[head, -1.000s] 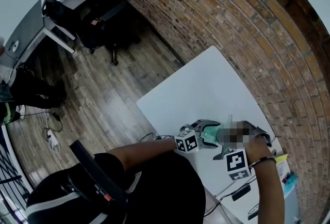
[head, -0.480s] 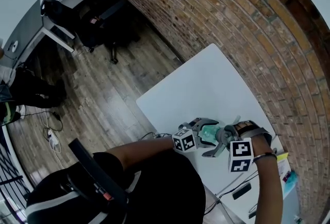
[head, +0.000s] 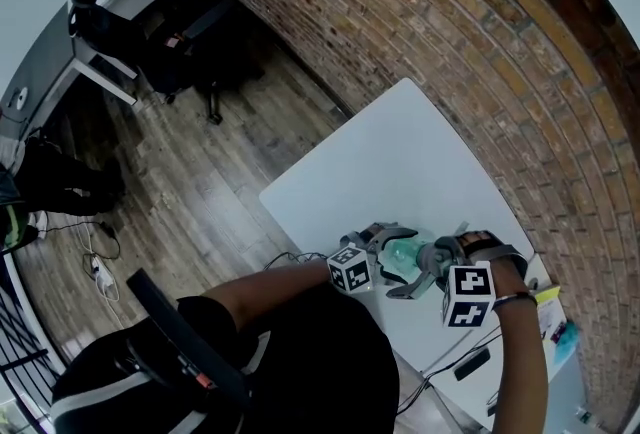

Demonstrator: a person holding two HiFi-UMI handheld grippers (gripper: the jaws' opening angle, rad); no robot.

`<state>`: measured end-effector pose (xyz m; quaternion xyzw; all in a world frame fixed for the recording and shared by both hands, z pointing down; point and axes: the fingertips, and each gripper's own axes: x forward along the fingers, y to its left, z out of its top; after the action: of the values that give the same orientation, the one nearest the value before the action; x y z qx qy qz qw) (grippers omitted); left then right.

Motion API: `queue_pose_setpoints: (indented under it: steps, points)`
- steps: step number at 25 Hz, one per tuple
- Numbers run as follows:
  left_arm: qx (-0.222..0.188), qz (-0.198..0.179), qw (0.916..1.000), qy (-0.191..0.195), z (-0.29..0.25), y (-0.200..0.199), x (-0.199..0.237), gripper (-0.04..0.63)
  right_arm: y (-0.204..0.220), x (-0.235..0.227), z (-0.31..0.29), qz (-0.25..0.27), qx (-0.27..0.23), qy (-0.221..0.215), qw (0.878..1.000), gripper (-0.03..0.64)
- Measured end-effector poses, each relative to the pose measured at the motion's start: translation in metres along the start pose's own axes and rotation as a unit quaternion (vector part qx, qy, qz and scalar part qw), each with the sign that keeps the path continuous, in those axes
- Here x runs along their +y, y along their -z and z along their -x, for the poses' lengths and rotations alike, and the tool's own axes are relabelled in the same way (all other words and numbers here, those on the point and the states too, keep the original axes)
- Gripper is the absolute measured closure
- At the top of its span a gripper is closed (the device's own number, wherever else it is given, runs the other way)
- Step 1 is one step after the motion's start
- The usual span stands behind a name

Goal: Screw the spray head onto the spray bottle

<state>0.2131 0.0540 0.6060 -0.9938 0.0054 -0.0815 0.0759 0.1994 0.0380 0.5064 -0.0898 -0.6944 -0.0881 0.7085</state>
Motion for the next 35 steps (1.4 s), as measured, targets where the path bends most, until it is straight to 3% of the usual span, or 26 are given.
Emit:
queue_pose_setpoints:
  steps: [6, 11, 18, 29, 35]
  points:
    - [-0.006, 0.003, 1.0000, 0.001, -0.003, 0.003, 0.003, 0.078, 0.001, 0.000, -0.002, -0.063, -0.029, 0.003, 0.998, 0.330]
    - [0.006, 0.055, 0.9985, -0.007, 0.003, 0.026, 0.007, 0.075, 0.001, 0.001, -0.003, -0.087, -0.036, 0.010, 0.995, 0.330]
    - [0.016, 0.085, 0.9962, -0.011, 0.001, 0.039, 0.007, 0.076, 0.001, -0.003, -0.001, -0.129, -0.057, 0.017, 0.990, 0.330]
    - [0.013, 0.067, 0.9977, -0.005, -0.001, 0.048, 0.005, 0.077, 0.002, -0.007, 0.000, -0.240, -0.096, 0.027, 0.966, 0.330]
    - [0.011, 0.059, 0.9982, -0.003, -0.005, 0.055, 0.000, 0.077, 0.004, -0.007, -0.002, -0.317, -0.098, 0.026, 0.943, 0.330]
